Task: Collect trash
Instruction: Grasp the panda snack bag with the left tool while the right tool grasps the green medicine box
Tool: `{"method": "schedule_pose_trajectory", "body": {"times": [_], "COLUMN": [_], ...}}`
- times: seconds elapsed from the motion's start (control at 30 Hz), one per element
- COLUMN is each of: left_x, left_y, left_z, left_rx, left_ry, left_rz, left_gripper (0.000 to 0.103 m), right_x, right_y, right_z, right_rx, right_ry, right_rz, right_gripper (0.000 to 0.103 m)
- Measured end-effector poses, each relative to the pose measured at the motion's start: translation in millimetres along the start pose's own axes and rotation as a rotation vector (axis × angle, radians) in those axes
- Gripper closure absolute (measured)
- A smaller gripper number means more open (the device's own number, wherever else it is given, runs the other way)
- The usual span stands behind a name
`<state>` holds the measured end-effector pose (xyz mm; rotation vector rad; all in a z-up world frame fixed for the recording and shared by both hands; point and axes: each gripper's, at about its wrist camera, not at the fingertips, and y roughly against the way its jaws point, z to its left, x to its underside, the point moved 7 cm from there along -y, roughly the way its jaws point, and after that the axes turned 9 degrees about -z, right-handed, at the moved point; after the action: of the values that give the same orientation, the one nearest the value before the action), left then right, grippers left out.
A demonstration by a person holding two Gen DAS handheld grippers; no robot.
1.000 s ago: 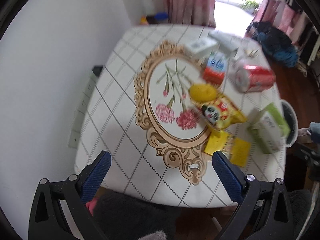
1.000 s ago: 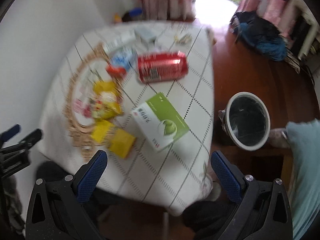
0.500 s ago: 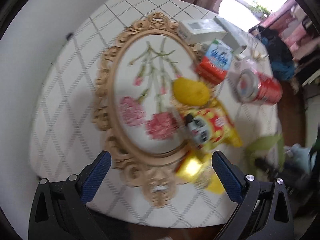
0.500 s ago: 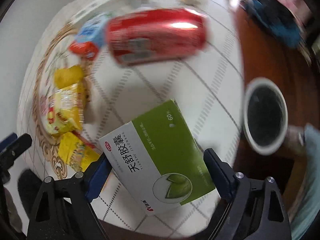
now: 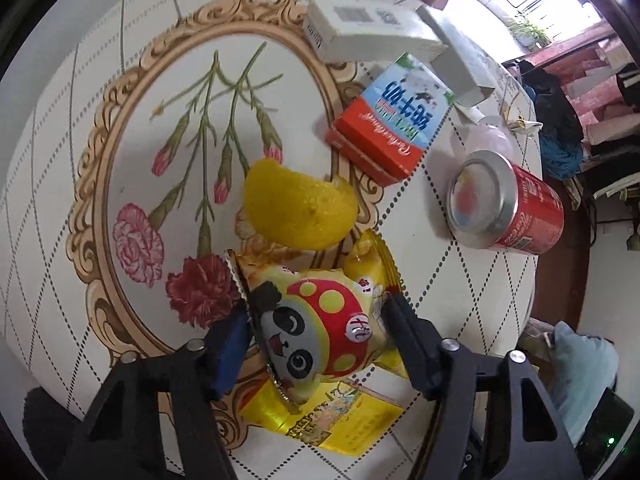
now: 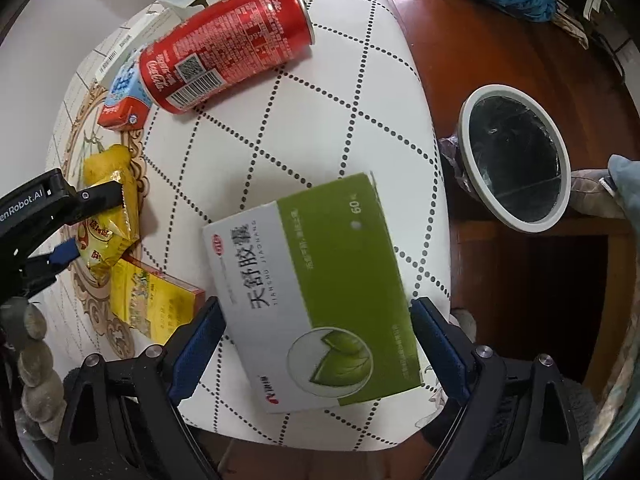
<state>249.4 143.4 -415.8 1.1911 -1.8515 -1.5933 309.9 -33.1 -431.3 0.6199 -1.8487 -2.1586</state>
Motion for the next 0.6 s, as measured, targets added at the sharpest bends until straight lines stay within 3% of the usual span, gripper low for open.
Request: {"method": "schedule_pose_trajectory", "body": {"times": [0.17, 0.23, 0.3, 0.6], "left_x": [1, 2, 4, 26], "left_y": [4, 8, 15, 82], "left_z": [-5, -8, -9, -22], "left_rx": [-0.055, -0.077, -0.103, -0.173], "left_ry": [-0.083, -0.116, -0.162, -0.361], "left_rz": [-0.047, -0.069, -0.1, -0.273], "left_gripper": [0.049, 0.049, 0.049, 0.049], "right_x": [-11, -10, -10, -7], "right_y": [5, 2, 3, 34], "right_z": [-15, -19, -16, -7], "right_rx": [0.019, 0.014, 0.02, 0.044], "right_ry": [0.005, 0.012, 0.026, 0.102], "right_rz": [-0.02, -0.036, -0.052, -0.174], "right_gripper": [0.009, 0.021, 0.022, 0.025]}}
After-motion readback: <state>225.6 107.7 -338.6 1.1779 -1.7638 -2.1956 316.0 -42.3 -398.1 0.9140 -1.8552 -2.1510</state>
